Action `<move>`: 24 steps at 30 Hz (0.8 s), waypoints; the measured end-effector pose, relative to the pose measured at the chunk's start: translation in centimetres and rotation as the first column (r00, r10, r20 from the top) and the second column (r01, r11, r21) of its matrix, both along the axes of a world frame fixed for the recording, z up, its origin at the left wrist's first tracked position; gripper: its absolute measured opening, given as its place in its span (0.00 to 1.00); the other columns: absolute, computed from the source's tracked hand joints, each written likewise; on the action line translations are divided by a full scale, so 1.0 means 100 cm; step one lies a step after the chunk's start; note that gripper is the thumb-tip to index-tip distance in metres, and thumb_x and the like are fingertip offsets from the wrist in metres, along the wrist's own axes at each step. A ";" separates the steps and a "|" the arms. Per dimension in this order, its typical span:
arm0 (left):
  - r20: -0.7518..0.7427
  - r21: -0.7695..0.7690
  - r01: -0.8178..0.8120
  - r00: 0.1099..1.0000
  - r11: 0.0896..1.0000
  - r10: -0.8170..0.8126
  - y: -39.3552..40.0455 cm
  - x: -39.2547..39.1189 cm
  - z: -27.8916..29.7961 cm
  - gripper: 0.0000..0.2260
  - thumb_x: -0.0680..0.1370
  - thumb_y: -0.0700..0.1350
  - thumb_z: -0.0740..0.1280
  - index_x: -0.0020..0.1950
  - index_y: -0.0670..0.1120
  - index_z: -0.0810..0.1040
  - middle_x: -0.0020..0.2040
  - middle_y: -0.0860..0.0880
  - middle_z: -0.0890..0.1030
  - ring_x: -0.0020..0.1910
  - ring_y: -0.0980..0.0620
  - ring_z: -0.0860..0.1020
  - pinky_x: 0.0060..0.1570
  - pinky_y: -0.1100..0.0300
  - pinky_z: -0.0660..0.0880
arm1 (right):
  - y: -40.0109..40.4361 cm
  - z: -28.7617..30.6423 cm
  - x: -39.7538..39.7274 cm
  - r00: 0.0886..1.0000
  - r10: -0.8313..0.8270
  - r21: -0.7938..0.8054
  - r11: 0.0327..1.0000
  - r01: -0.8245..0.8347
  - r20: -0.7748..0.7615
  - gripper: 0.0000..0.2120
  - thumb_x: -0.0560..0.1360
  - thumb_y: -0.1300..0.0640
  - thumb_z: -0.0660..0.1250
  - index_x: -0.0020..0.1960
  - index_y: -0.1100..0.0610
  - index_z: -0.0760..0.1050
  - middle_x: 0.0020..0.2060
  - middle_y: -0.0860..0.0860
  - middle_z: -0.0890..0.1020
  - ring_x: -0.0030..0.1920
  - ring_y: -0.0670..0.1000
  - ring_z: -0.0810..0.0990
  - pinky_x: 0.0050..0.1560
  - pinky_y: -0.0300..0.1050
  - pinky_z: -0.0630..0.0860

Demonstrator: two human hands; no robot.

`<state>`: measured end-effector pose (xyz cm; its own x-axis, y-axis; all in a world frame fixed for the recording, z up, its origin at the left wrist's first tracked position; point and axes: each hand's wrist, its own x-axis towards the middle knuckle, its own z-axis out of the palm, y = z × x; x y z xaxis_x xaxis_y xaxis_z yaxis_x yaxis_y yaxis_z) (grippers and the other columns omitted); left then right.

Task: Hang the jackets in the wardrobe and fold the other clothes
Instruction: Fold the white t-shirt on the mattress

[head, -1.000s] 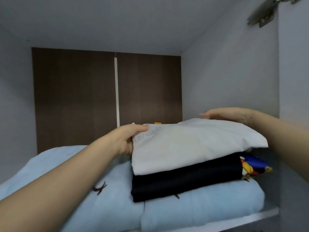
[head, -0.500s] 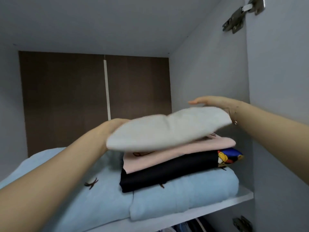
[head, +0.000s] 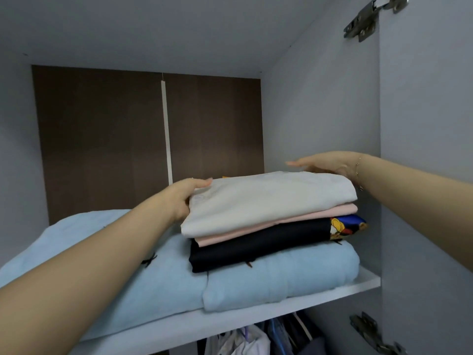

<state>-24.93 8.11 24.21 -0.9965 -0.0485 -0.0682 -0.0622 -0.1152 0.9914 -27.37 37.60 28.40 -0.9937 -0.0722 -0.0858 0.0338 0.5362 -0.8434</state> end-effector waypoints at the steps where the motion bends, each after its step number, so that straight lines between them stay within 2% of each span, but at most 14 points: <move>1: -0.008 -0.015 0.001 1.000 1.000 -0.001 0.003 0.000 0.003 0.06 0.81 0.39 0.64 0.55 0.39 0.77 0.38 0.42 0.83 0.33 0.46 0.83 0.36 0.52 0.79 | -0.003 0.003 -0.001 1.000 0.024 -0.015 1.000 -0.024 0.006 0.20 0.75 0.49 0.69 0.62 0.59 0.78 0.56 0.55 0.83 0.52 0.56 0.81 0.50 0.48 0.78; 4: -0.057 -0.033 -0.023 0.998 0.999 0.021 0.010 -0.009 0.012 0.10 0.81 0.35 0.61 0.62 0.38 0.75 0.49 0.41 0.82 0.43 0.45 0.80 0.51 0.49 0.76 | -0.010 0.017 -0.009 0.997 -0.009 -0.044 0.999 0.006 -0.072 0.17 0.76 0.61 0.66 0.65 0.58 0.74 0.64 0.55 0.77 0.64 0.59 0.77 0.66 0.53 0.72; 6: -0.064 -0.042 -0.046 0.997 0.998 0.044 0.011 -0.012 0.014 0.10 0.80 0.34 0.62 0.62 0.37 0.75 0.47 0.40 0.83 0.41 0.45 0.81 0.50 0.49 0.77 | -0.014 0.020 -0.016 0.994 -0.056 -0.025 0.998 0.054 -0.098 0.21 0.78 0.63 0.64 0.70 0.58 0.69 0.69 0.57 0.73 0.66 0.60 0.75 0.69 0.56 0.70; 7: -0.049 -0.065 -0.062 0.997 0.996 0.059 0.011 -0.012 0.012 0.10 0.80 0.34 0.64 0.61 0.37 0.76 0.45 0.40 0.83 0.41 0.44 0.82 0.48 0.49 0.78 | -0.014 0.017 -0.018 0.995 -0.061 0.022 0.998 0.063 -0.077 0.21 0.78 0.62 0.63 0.71 0.59 0.68 0.69 0.58 0.72 0.67 0.60 0.74 0.69 0.56 0.69; 8: -0.028 -0.082 -0.068 0.997 0.994 0.065 0.011 -0.012 0.009 0.11 0.79 0.34 0.65 0.62 0.36 0.75 0.49 0.40 0.83 0.45 0.43 0.83 0.51 0.48 0.78 | -0.014 0.011 -0.018 0.996 -0.056 0.075 0.995 0.061 -0.062 0.19 0.79 0.61 0.62 0.70 0.60 0.70 0.68 0.58 0.74 0.66 0.59 0.74 0.67 0.54 0.71; 10: 0.003 -0.077 -0.052 0.999 0.996 0.052 0.010 -0.006 0.000 0.16 0.79 0.34 0.66 0.67 0.37 0.73 0.60 0.39 0.80 0.58 0.42 0.80 0.60 0.47 0.75 | -0.010 -0.001 -0.014 0.997 -0.045 0.117 0.992 0.052 -0.063 0.12 0.79 0.58 0.63 0.60 0.60 0.78 0.58 0.57 0.80 0.57 0.57 0.78 0.55 0.49 0.76; 11: 0.011 -0.061 -0.045 0.999 0.997 0.046 0.009 0.000 -0.002 0.17 0.79 0.35 0.66 0.68 0.38 0.73 0.61 0.40 0.79 0.58 0.43 0.80 0.57 0.47 0.76 | -0.004 -0.005 -0.010 0.998 -0.034 0.057 0.998 0.037 -0.057 0.10 0.78 0.56 0.65 0.56 0.59 0.79 0.52 0.56 0.83 0.51 0.56 0.79 0.49 0.47 0.76; 12: 0.010 -0.044 -0.041 0.999 0.998 0.042 0.008 0.008 -0.004 0.16 0.78 0.36 0.67 0.67 0.39 0.74 0.59 0.41 0.80 0.53 0.43 0.81 0.50 0.48 0.78 | 0.002 -0.007 -0.003 0.999 -0.005 -0.034 0.999 0.003 -0.054 0.11 0.76 0.54 0.67 0.54 0.59 0.80 0.49 0.56 0.84 0.48 0.55 0.81 0.46 0.46 0.77; 14: -0.019 0.010 0.002 1.000 1.000 -0.001 0.003 0.025 -0.007 0.15 0.77 0.38 0.70 0.63 0.39 0.77 0.51 0.42 0.83 0.42 0.46 0.83 0.37 0.52 0.80 | 0.012 -0.006 0.014 0.994 0.088 -0.208 0.973 -0.100 -0.066 0.14 0.72 0.50 0.72 0.53 0.58 0.81 0.47 0.54 0.85 0.44 0.53 0.83 0.42 0.45 0.79; 15: -0.034 0.044 0.048 0.998 0.998 -0.047 0.002 0.035 -0.009 0.14 0.76 0.39 0.70 0.62 0.39 0.78 0.49 0.42 0.84 0.40 0.48 0.84 0.34 0.55 0.81 | 0.013 -0.005 0.023 0.990 0.119 -0.232 0.964 -0.132 -0.071 0.16 0.70 0.50 0.73 0.54 0.57 0.81 0.48 0.54 0.85 0.46 0.52 0.84 0.42 0.45 0.80; 18: -0.095 0.080 0.165 0.983 0.983 -0.157 -0.002 0.056 -0.018 0.19 0.76 0.37 0.69 0.66 0.38 0.75 0.55 0.41 0.84 0.46 0.49 0.85 0.40 0.56 0.83 | 0.010 -0.004 0.042 0.990 0.130 -0.177 0.975 -0.137 -0.050 0.23 0.68 0.56 0.74 0.62 0.57 0.77 0.59 0.55 0.82 0.59 0.54 0.80 0.58 0.48 0.78; 21: -0.151 0.135 0.083 0.987 0.987 -0.062 -0.001 0.062 -0.024 0.29 0.75 0.30 0.67 0.75 0.39 0.64 0.65 0.38 0.77 0.52 0.46 0.82 0.39 0.57 0.83 | 0.009 -0.010 0.054 0.993 0.102 -0.175 0.978 -0.111 -0.060 0.25 0.69 0.63 0.72 0.65 0.56 0.74 0.62 0.56 0.80 0.59 0.53 0.79 0.60 0.45 0.73; 22: -0.160 0.127 0.055 0.987 0.990 -0.034 0.000 0.064 -0.025 0.30 0.75 0.28 0.67 0.76 0.39 0.63 0.67 0.37 0.74 0.53 0.46 0.82 0.38 0.58 0.82 | 0.010 -0.014 0.058 0.994 0.103 -0.190 0.976 -0.110 -0.048 0.25 0.70 0.64 0.72 0.66 0.57 0.73 0.62 0.56 0.80 0.55 0.53 0.79 0.58 0.43 0.73; 24: -0.157 0.044 0.034 0.987 0.998 -0.026 0.002 0.072 -0.024 0.30 0.75 0.28 0.67 0.75 0.39 0.64 0.69 0.39 0.72 0.50 0.48 0.81 0.34 0.62 0.81 | 0.011 -0.021 0.068 0.993 0.118 -0.155 0.981 -0.119 -0.020 0.23 0.73 0.64 0.70 0.67 0.61 0.72 0.56 0.57 0.79 0.39 0.50 0.78 0.42 0.39 0.73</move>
